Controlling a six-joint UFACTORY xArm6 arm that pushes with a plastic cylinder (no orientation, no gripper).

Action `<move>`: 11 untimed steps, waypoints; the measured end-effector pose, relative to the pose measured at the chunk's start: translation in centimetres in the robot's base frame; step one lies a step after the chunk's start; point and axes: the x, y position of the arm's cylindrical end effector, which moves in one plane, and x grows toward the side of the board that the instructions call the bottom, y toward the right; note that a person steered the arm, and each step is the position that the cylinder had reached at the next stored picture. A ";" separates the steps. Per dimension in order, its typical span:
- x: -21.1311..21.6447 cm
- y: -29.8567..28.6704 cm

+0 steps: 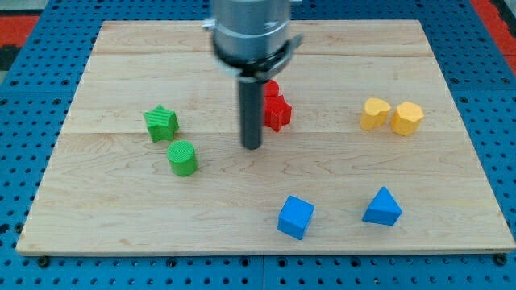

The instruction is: Slide both the red blocks and blue blocks diagonal to each other

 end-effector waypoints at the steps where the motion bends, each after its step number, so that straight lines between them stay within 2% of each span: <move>1: 9.3 -1.2; 2: 13.3 1.7; 3: 11.5 8.3; 4: 9.9 11.7; 5: 10.4 12.8; 7: 13.1 24.3; 10: 9.3 15.0; 11: 10.6 12.3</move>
